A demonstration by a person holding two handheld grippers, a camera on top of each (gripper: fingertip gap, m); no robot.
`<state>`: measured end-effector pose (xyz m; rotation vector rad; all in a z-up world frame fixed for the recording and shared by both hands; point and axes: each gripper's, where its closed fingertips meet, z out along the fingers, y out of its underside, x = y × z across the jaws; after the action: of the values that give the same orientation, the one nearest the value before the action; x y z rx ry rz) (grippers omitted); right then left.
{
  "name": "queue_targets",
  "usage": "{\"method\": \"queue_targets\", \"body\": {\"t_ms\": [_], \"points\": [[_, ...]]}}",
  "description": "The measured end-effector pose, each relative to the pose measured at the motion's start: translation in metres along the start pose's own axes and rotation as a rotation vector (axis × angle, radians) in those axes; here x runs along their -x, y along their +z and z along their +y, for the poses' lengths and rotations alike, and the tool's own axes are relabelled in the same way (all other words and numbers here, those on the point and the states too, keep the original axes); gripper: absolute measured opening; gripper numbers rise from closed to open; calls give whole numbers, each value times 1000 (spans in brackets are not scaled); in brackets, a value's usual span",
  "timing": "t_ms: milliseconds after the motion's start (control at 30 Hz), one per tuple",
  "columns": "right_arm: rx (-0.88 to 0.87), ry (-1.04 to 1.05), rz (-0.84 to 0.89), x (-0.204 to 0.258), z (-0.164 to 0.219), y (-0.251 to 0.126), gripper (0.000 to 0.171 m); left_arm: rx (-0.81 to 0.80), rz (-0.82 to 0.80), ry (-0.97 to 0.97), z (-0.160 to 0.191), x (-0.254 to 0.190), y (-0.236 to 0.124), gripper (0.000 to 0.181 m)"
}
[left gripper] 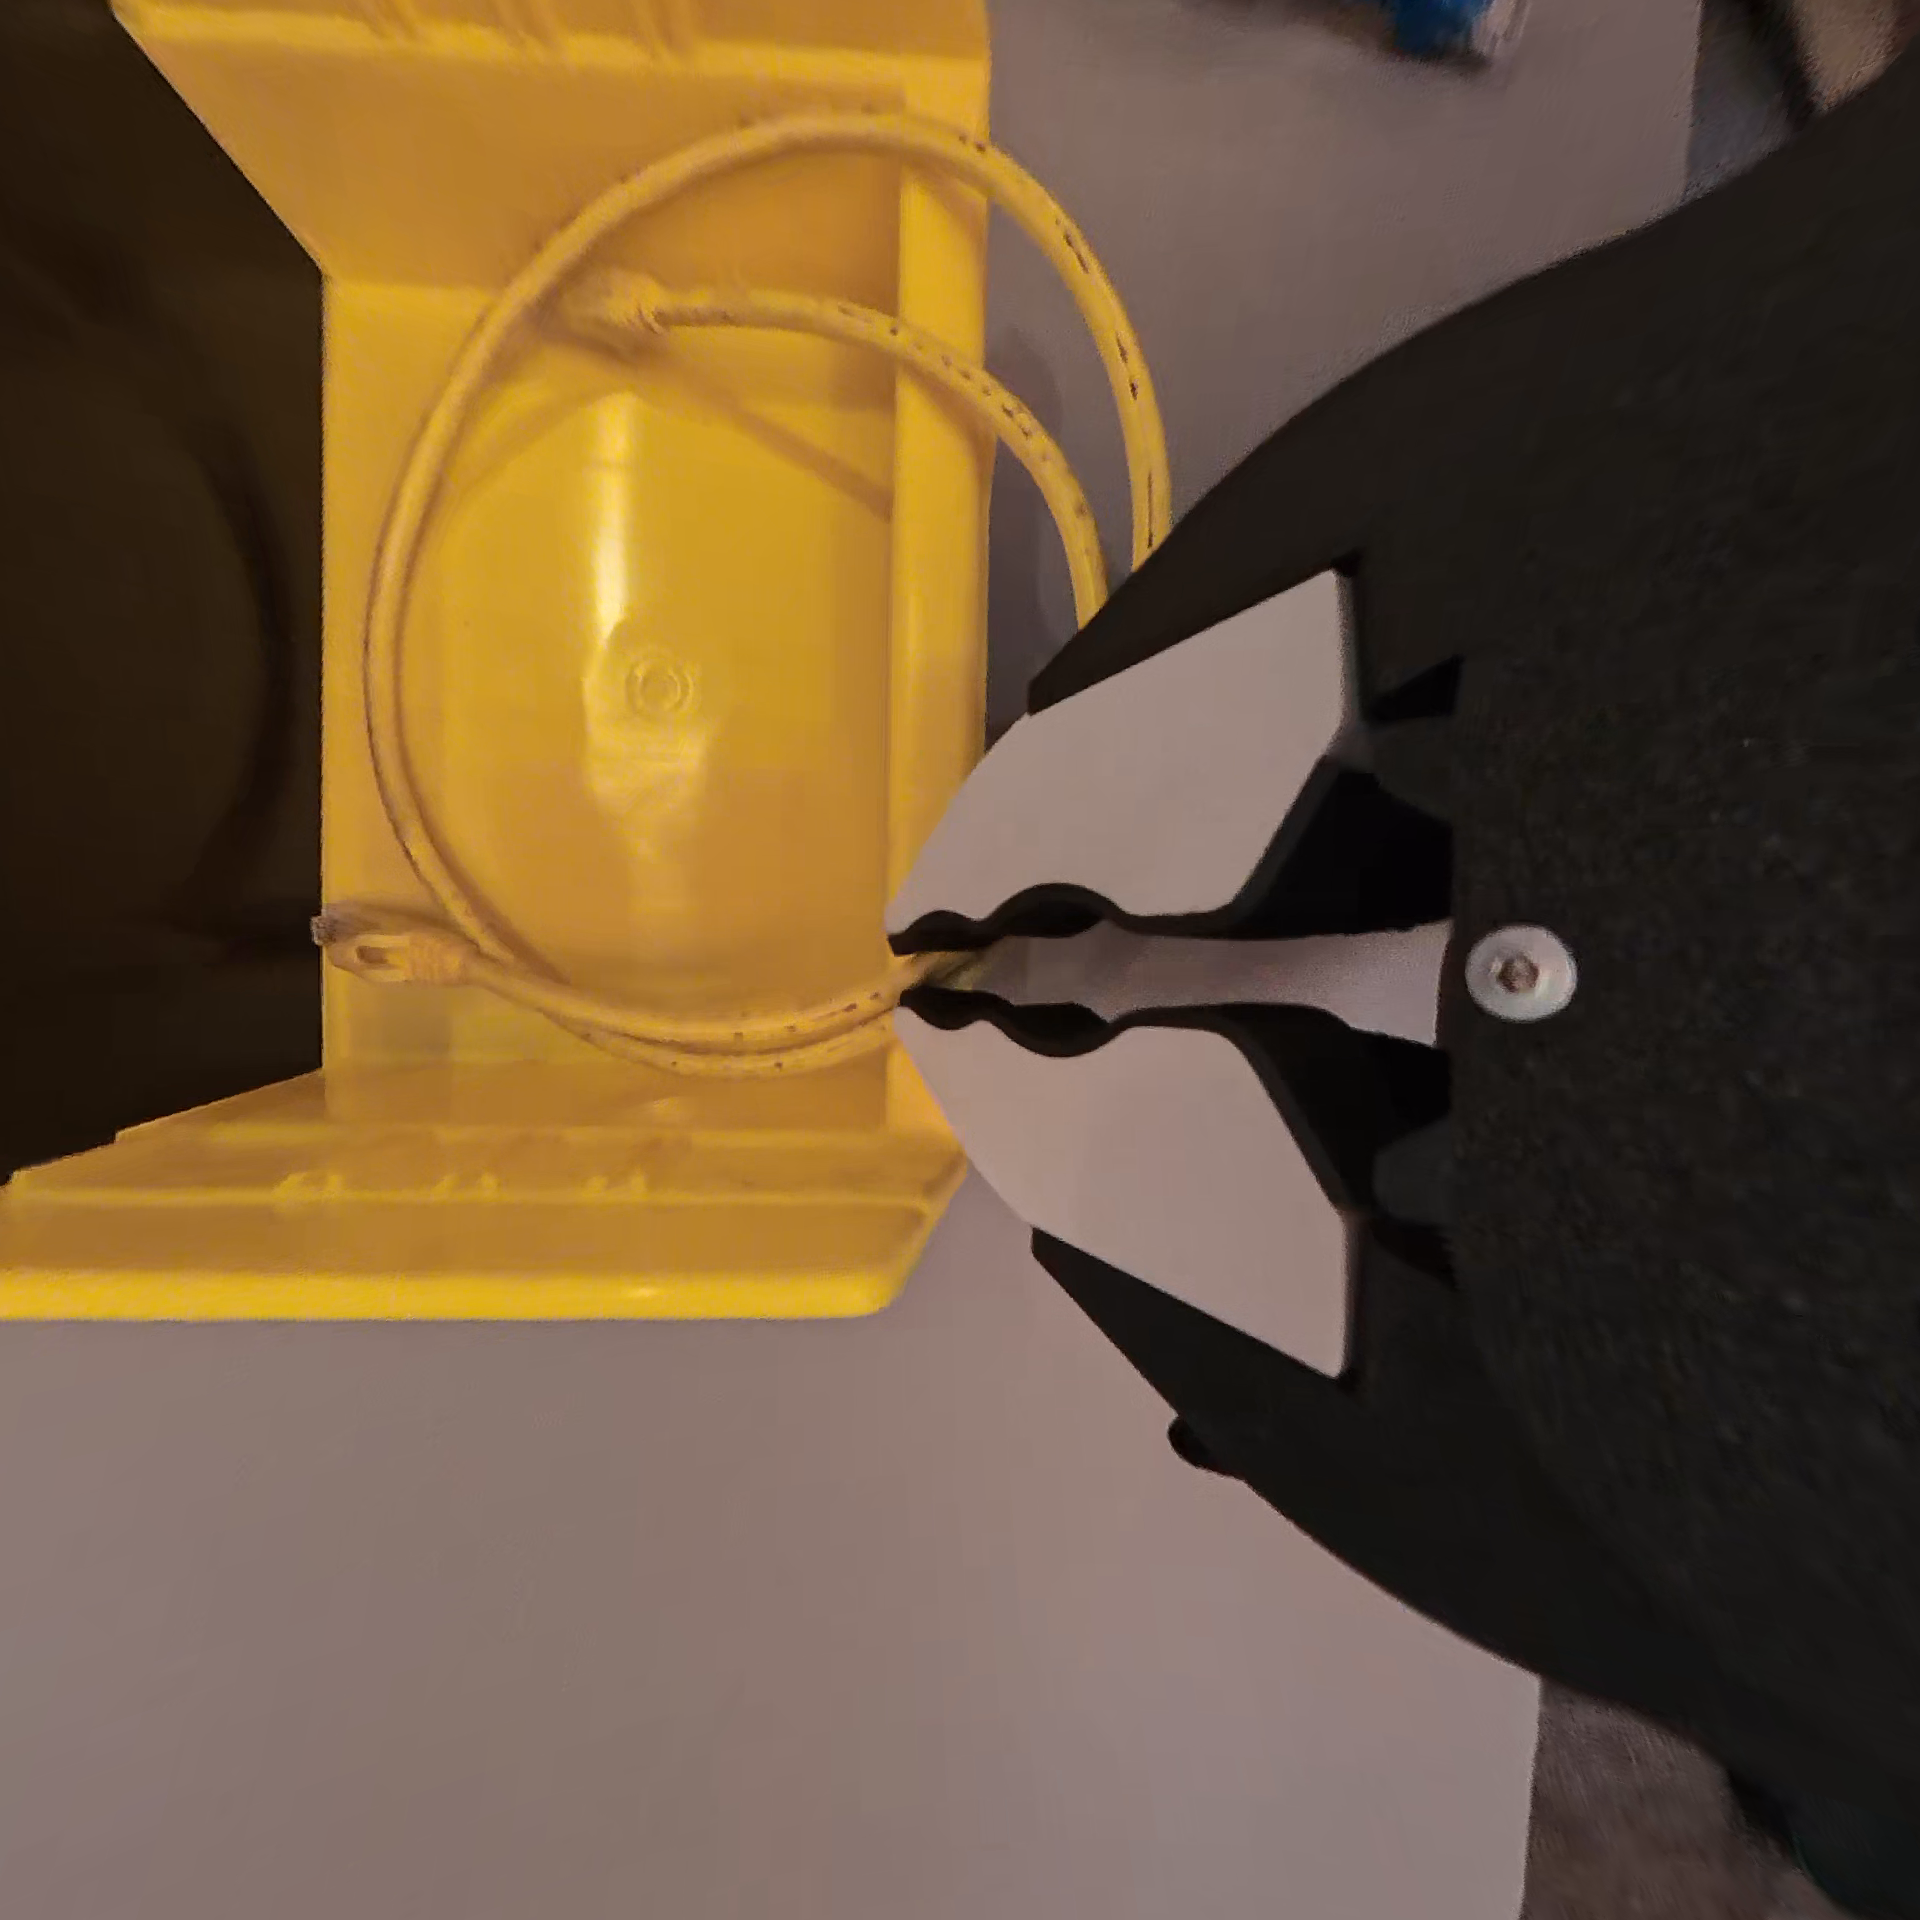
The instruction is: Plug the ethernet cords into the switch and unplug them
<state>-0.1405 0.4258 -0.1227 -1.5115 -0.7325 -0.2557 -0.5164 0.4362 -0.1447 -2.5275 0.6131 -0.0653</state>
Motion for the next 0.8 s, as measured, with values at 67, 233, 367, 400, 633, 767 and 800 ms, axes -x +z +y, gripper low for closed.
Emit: {"method": "queue_targets", "body": {"t_ms": [67, 233, 367, 400, 633, 767, 800], "points": [[0, -4, 1, 0, 0, 0, 26, -5, -68, 46, -3, 5, -1, 6], [1, 3, 0, 0, 0, 0, 27, -69, -110, 44, -18, 8, -16, 5], [1, 3, -1, 0, 0, 0, 27, -130, -141, 62, -35, 10, -36, 5], [1, 3, -4, 0, 1, 0, 27, -159, -158, 75, -41, 8, -45, 4], [4, 3, -4, 0, 1, 0, 26, -514, -337, 264, -109, -34, -192, 0], [3, 3, -5, 1, 1, 0, 26, -658, -296, 386, -127, -85, -267, 0], [3, 2, -5, 1, 1, 0, 26, -638, -235, 418, -124, -100, -267, 0]]}}
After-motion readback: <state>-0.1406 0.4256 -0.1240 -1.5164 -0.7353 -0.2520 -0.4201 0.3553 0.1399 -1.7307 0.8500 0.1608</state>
